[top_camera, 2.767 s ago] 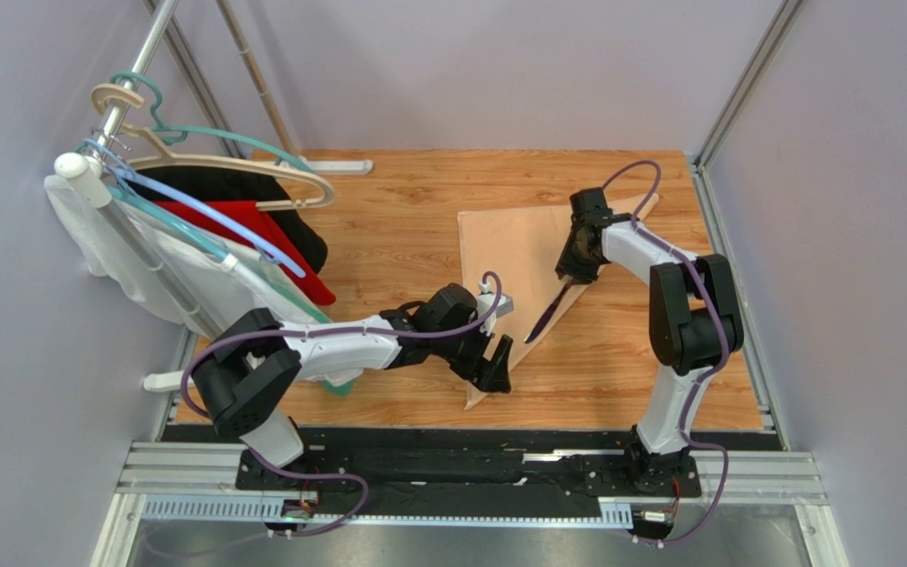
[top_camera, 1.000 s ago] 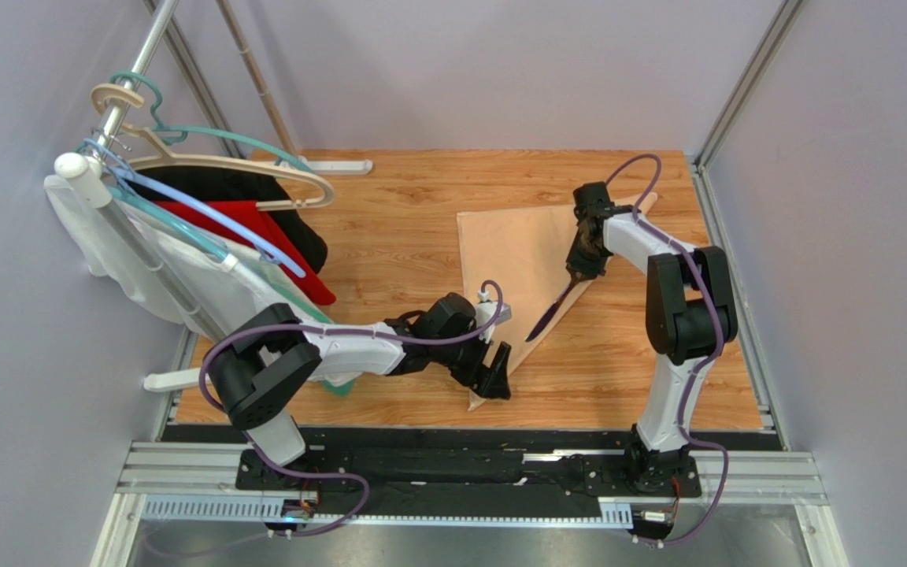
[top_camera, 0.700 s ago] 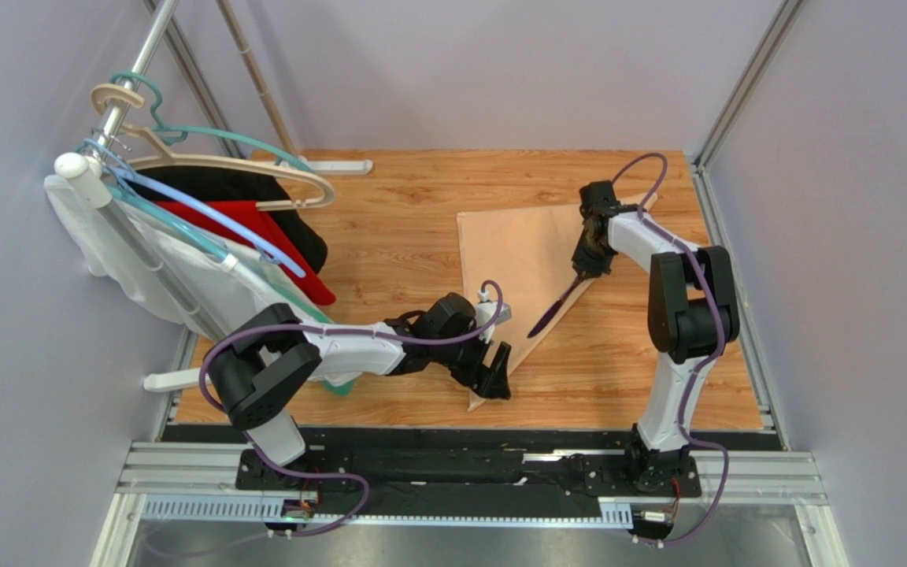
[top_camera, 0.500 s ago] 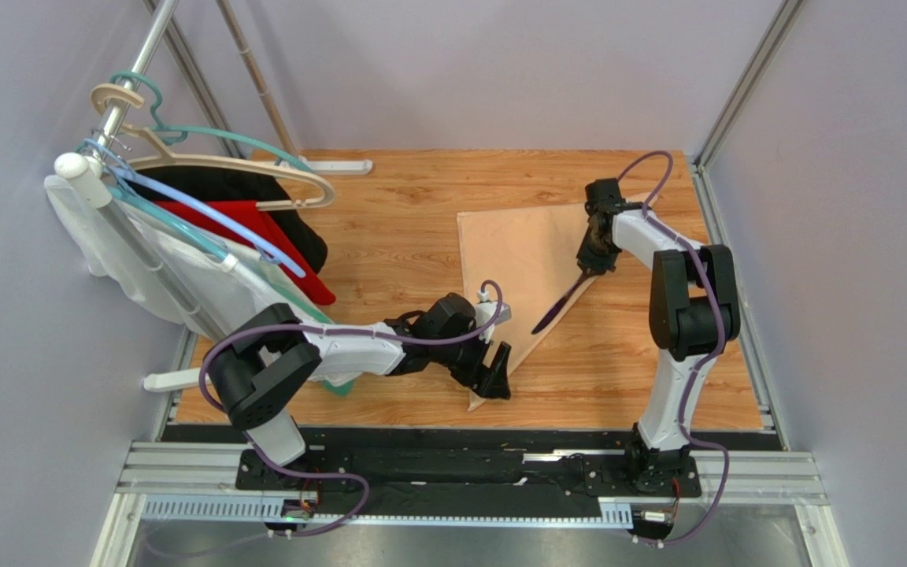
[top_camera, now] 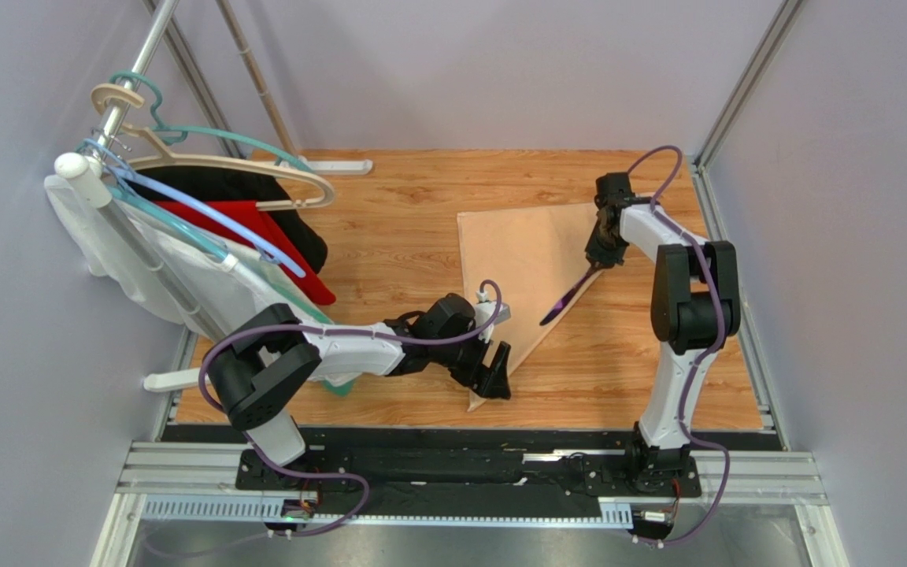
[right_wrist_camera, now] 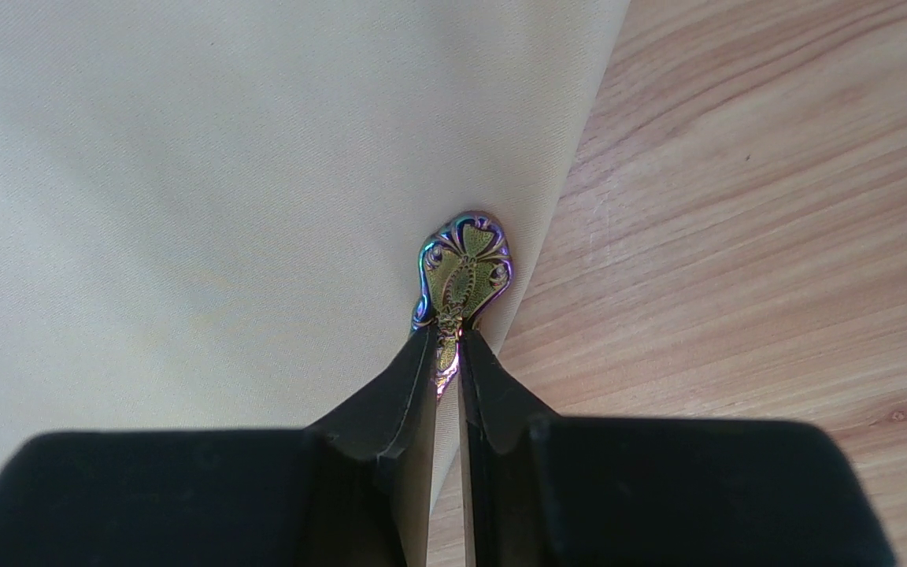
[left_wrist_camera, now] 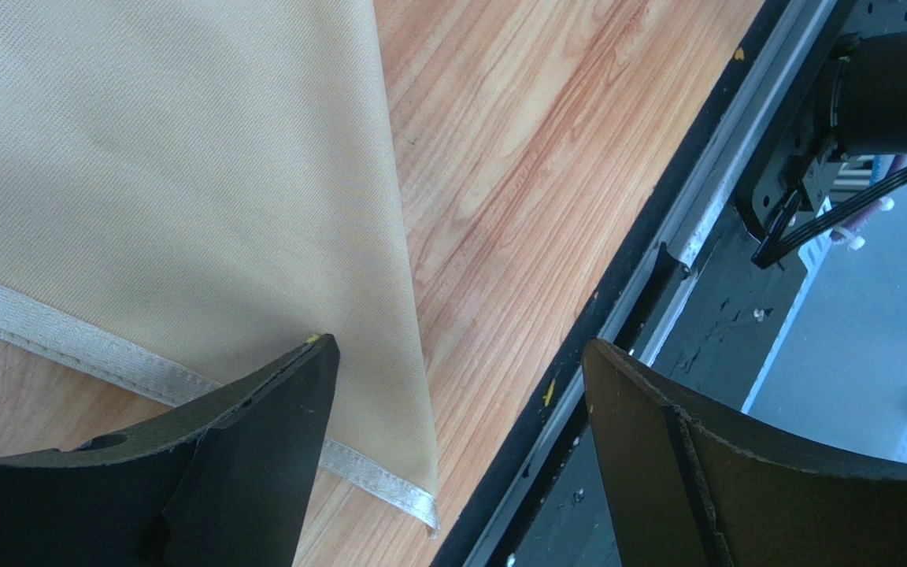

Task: Fold the napkin, place the utensils inside, and roll it up
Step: Place the utensil onto the napkin

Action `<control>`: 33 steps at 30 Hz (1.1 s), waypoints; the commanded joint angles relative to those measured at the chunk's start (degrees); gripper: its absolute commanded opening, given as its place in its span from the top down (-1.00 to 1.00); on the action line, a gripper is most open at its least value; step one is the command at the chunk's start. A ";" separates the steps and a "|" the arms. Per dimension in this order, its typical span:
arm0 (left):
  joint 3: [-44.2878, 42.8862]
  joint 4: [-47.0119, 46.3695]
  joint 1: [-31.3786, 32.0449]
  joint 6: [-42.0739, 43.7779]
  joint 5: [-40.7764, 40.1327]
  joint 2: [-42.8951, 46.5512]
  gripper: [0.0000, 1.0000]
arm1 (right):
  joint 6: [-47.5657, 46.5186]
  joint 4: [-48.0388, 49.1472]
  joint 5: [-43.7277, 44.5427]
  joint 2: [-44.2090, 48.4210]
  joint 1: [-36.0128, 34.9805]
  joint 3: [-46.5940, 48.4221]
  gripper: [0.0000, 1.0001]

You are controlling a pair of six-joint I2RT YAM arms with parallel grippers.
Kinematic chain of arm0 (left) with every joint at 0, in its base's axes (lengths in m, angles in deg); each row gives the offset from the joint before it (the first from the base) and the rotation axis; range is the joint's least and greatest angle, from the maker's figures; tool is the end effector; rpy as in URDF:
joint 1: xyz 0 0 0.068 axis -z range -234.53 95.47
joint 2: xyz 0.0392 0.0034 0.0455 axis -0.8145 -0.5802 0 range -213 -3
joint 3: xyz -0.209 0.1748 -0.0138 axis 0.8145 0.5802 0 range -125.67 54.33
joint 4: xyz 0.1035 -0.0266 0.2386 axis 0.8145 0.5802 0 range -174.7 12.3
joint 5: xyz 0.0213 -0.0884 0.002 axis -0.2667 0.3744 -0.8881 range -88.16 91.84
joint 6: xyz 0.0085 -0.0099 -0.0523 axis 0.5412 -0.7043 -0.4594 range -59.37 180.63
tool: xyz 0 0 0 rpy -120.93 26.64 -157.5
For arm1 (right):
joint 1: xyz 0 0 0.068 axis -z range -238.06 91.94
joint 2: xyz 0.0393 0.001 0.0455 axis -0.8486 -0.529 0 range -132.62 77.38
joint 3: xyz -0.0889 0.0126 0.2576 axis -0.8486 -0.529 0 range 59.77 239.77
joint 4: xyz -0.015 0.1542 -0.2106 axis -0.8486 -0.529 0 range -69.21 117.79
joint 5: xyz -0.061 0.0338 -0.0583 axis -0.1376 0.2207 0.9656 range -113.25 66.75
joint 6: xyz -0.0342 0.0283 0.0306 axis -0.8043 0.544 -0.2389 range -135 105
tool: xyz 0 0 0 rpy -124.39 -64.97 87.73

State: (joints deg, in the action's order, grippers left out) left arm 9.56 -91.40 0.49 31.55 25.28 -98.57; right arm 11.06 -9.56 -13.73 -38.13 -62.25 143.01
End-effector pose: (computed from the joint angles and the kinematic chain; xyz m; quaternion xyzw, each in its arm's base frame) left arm 0.1739 -0.2733 0.1502 0.2796 0.8609 -0.3946 0.1582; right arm 0.4101 0.0242 0.1694 0.2005 0.9602 -0.0328 0.1916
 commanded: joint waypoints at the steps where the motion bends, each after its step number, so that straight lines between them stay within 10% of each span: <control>1: 0.57 1.07 0.26 -0.63 0.20 0.21 -0.72 | -1.81 0.08 1.47 -2.62 0.84 1.13 0.71; 33: -2.25 1.16 0.26 -0.45 0.82 -1.29 -0.72 | -0.22 5.53 -3.81 1.95 -2.14 -7.74 0.73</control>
State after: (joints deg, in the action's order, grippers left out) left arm 8.79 -90.94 0.51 31.29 25.61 -99.10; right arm 9.71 -1.99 -15.44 -35.66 -63.03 137.81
